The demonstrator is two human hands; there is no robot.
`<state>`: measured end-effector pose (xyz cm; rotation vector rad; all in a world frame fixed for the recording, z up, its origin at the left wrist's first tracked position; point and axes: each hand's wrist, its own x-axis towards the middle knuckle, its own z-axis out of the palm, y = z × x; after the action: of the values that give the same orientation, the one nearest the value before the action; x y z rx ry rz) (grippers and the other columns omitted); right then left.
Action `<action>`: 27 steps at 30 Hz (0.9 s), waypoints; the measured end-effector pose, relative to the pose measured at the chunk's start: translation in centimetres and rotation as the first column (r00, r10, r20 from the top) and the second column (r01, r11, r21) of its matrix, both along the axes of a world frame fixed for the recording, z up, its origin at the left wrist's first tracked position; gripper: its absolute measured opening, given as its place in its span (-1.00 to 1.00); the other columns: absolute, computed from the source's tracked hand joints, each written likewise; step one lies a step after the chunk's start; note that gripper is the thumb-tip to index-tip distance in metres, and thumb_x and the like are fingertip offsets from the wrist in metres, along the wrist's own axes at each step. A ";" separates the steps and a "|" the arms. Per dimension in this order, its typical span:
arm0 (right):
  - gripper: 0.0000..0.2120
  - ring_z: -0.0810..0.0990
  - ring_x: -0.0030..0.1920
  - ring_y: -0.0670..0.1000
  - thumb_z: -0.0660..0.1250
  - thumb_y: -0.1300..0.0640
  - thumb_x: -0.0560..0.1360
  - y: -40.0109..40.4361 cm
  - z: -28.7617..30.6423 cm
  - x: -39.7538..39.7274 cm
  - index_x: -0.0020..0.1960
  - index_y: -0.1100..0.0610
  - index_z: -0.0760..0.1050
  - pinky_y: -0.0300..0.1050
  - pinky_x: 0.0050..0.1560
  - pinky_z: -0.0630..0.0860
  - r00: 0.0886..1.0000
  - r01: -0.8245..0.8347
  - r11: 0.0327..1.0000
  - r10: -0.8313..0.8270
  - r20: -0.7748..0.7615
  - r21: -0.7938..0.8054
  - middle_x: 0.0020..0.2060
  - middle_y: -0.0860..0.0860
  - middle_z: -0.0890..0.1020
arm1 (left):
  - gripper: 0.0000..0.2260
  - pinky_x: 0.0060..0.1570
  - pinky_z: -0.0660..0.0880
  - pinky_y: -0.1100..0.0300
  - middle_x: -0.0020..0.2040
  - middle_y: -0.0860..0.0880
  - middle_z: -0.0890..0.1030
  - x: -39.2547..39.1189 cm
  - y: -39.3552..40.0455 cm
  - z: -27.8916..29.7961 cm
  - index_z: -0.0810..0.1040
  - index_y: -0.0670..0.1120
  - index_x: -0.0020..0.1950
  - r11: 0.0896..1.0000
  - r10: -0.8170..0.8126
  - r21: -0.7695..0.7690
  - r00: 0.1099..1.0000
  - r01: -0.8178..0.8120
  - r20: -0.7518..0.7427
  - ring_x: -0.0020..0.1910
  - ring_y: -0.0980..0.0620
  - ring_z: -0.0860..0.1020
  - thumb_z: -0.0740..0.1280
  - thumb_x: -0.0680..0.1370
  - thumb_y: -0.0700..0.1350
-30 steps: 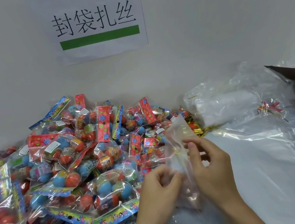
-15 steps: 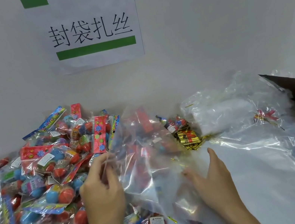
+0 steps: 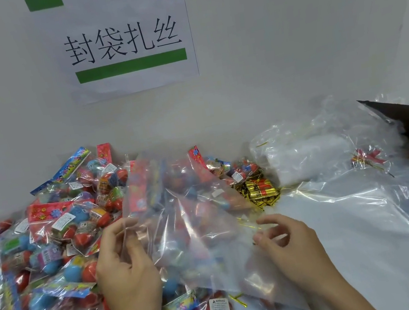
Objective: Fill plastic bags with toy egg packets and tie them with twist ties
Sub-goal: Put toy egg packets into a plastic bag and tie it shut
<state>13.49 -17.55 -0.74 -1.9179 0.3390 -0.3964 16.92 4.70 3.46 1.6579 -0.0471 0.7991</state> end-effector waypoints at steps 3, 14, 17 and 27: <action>-0.94 0.64 -0.34 -0.12 0.41 -0.04 0.54 0.3 0.5 -0.1 -0.07 -0.16 0.66 -0.23 -0.29 0.52 0.997 -0.065 0.984 0.069 -0.016 0.163 -0.27 -0.08 0.70 | -0.76 -0.12 0.45 0.37 -0.09 0.21 0.62 0.1 0.1 -0.3 0.55 0.07 0.00 1.000 0.021 -0.020 1.000 -0.021 -0.001 -0.07 0.31 0.57 0.21 0.66 -0.25; -0.78 0.58 -0.31 -0.30 0.46 0.23 0.44 -0.2 0.2 -0.3 -0.33 -0.01 0.66 -0.46 -0.31 0.43 0.989 -0.099 0.981 0.079 -0.123 -0.167 -0.39 -0.14 0.66 | -0.71 -0.34 0.49 0.46 -0.14 0.20 0.63 0.0 0.0 -0.3 0.53 0.09 -0.05 1.000 -0.008 -0.013 1.000 0.008 0.003 -0.24 0.25 0.60 0.18 0.66 -0.28; -0.80 0.59 -0.38 -0.23 0.43 0.23 0.45 -1.1 0.2 -0.1 -0.32 0.04 0.65 -0.44 -0.38 0.40 0.990 0.138 0.990 -0.138 -0.029 -0.007 -0.43 -0.14 0.66 | -0.76 -0.41 0.53 0.42 -0.15 0.13 0.67 0.1 0.0 -0.4 0.54 0.01 -0.01 0.995 -0.031 -0.090 1.000 0.031 -0.002 -0.29 0.24 0.63 0.18 0.67 -0.29; -0.68 0.55 0.12 -0.02 0.25 0.17 0.63 -4.0 0.5 -0.2 0.36 0.04 0.52 -0.03 0.23 0.48 0.923 0.360 0.926 -0.371 0.097 0.116 0.08 -0.10 0.60 | -0.74 -0.10 0.52 0.30 -0.12 0.15 0.65 0.6 0.7 -1.0 0.54 0.05 -0.05 0.998 0.022 -0.051 0.999 -0.023 -0.027 -0.10 0.23 0.61 0.20 0.66 -0.28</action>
<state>13.33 -21.60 -0.28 -1.7267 0.6322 -0.7245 17.48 5.40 2.46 1.6228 0.0108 0.7889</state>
